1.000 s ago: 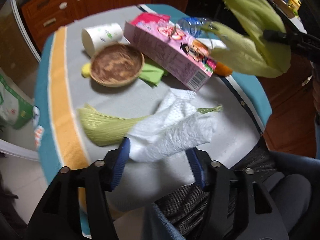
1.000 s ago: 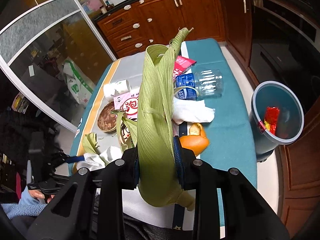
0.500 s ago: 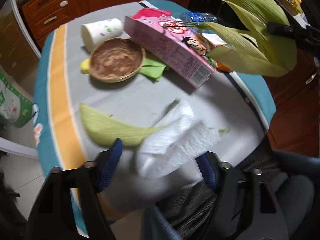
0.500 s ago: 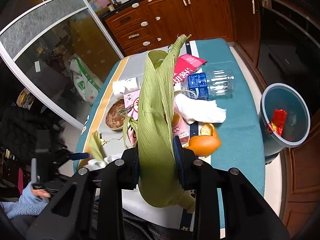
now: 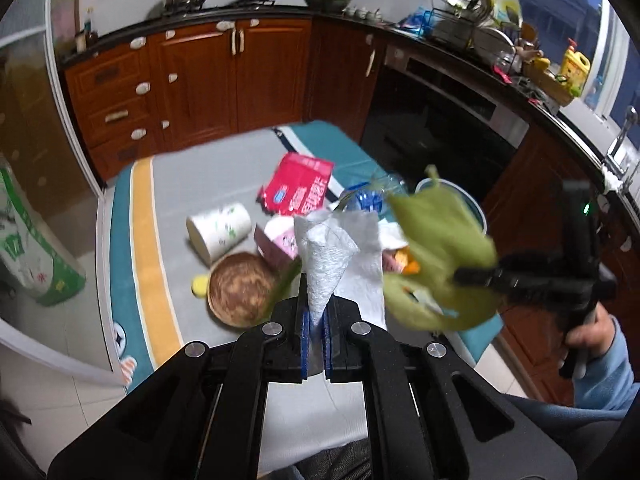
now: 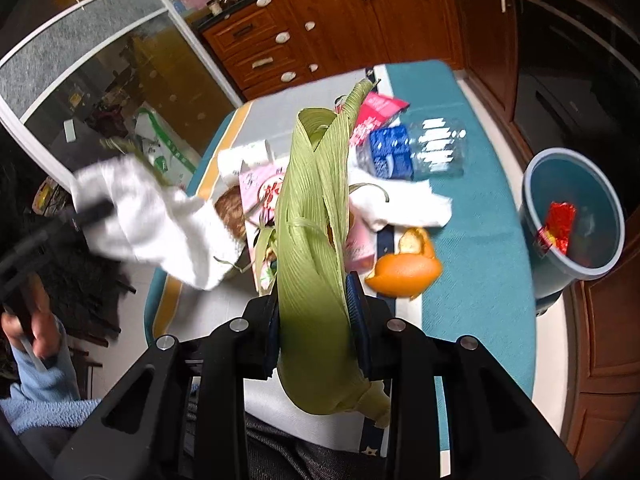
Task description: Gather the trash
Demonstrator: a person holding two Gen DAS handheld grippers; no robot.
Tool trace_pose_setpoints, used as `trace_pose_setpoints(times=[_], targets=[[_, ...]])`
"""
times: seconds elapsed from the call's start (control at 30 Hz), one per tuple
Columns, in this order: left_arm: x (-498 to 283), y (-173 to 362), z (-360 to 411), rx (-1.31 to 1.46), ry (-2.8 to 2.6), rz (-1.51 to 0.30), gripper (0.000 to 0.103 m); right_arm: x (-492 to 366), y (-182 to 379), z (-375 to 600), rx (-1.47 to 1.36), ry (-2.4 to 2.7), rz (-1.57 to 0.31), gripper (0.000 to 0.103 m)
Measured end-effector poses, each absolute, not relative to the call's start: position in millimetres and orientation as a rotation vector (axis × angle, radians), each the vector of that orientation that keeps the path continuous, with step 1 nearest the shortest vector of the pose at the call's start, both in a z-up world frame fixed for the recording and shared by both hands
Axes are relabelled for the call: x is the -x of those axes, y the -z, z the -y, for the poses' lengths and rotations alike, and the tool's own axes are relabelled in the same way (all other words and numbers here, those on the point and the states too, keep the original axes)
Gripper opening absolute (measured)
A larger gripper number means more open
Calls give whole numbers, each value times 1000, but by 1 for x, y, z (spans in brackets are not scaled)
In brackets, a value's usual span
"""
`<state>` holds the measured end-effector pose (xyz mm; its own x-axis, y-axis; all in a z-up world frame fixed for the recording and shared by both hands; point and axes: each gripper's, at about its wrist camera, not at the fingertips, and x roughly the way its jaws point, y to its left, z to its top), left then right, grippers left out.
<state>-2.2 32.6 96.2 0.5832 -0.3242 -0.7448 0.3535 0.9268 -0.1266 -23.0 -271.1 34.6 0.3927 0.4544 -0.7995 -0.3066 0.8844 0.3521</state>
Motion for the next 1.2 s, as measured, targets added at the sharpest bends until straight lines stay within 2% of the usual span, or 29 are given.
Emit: trace_pose_setpoints(times=[0.17,0.23,0.33,0.5,0.6,0.8,1.2], targets=[[-6,-94,-20,-59,402,-869,5,30,-19,262,-131,-500,-1124,34],[-6,-96,-18,-68,401,-864,5,31,-21,262,-143,-508,-1112,48],[-6,-104,-21,-81,399,-842,5,33,-36,262,-144,-508,-1052,58],[-14,-116,-30,-111,366,-803,5,30,-58,242,-132,-577,-969,60],[-23,-117,-33,-118,359,-800,5,27,-60,210,-62,-653,-962,71],[-33,-95,-63,-130,306,-828,5,5,-25,144,85,-732,-1035,72],[-13,34,-185,44,152,-1105,6,-24,44,62,262,-784,-1200,72]])
